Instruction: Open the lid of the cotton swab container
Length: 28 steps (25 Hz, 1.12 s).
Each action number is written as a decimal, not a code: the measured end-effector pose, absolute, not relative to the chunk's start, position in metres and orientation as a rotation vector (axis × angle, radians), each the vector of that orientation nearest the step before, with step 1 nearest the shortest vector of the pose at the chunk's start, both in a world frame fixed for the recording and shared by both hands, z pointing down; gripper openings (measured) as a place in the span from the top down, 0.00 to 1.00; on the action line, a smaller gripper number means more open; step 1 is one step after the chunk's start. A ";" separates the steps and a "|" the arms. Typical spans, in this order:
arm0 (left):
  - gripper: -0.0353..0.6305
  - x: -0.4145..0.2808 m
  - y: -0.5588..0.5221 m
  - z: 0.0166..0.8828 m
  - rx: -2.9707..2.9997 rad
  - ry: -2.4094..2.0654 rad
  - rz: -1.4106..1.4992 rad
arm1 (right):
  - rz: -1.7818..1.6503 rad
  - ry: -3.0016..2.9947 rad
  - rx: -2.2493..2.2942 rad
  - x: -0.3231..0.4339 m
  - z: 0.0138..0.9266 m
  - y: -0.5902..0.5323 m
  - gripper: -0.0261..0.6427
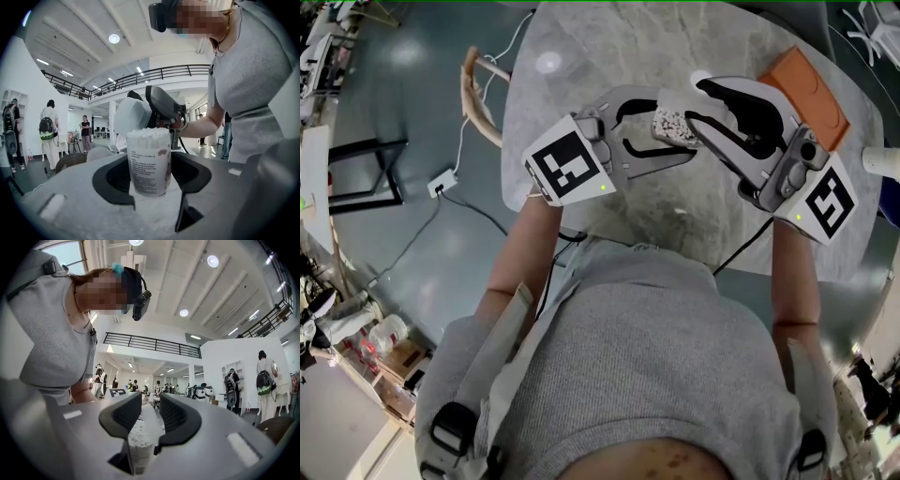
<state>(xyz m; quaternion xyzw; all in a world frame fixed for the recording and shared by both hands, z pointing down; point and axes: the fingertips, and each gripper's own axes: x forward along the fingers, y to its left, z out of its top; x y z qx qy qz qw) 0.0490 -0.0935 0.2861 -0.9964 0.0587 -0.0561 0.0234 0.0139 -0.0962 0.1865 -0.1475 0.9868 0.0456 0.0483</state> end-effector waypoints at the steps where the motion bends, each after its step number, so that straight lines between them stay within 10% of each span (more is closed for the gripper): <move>1: 0.58 0.049 -0.093 0.286 -3.086 0.182 -0.172 | 0.143 3.011 -0.451 0.013 0.186 -0.096 0.78; 28: 0.59 0.049 -0.087 0.273 -3.060 0.177 -0.080 | 0.029 2.994 -0.592 0.024 0.182 -0.124 0.83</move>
